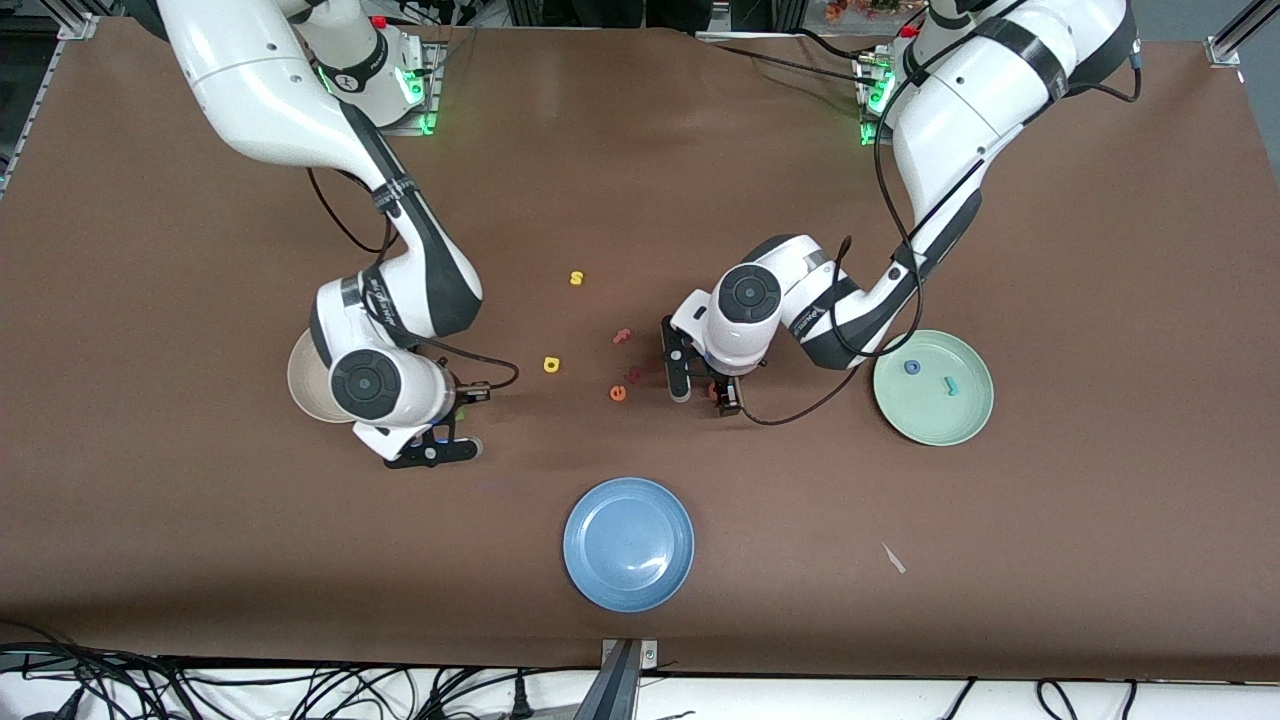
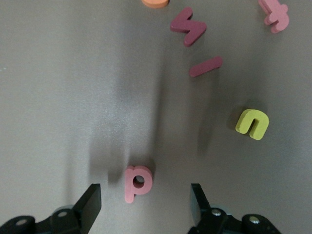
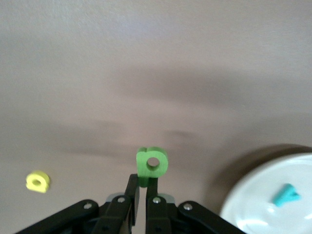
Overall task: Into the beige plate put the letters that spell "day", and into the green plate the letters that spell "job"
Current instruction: 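Carry the green p to the beige plate while the left gripper reaches letters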
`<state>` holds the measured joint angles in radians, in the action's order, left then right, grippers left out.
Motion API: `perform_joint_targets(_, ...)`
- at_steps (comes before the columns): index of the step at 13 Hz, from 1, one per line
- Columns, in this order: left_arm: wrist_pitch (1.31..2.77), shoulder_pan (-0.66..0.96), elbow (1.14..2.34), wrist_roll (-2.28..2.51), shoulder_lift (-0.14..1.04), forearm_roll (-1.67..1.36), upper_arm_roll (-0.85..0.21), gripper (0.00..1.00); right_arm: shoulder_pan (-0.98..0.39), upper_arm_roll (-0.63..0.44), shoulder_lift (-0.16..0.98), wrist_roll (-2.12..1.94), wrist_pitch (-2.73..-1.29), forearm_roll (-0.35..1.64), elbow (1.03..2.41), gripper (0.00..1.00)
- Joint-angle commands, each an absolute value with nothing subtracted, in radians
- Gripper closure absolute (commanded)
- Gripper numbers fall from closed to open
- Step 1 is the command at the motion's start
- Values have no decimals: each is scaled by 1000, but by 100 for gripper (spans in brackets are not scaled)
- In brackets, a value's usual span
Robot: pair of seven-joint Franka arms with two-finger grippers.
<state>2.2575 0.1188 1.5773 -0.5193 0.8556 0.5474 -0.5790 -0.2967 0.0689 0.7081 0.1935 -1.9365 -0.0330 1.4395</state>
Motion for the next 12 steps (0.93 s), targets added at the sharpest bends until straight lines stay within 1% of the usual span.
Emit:
perform_joint_targets(1, 2272, 127, 1563, -520, 873, 575, -578, 19, -296, 25, 553, 117, -1957, -31, 1630, 100)
perform_joint_targets(6, 2273, 127, 1563, -531, 876, 593, -578, 24, -296, -35, 411, 20, -1977, -31, 1811, 100)
perform_joint_targets(9, 2289, 126, 1562, -531, 891, 612, -578, 29, -296, -98, 350, -69, -2043, -29, 1922, 100)
perform_joint_targets(12, 2303, 127, 1562, -531, 899, 614, -574, 30, -296, -127, 278, -100, -2192, -25, 2090, 100)
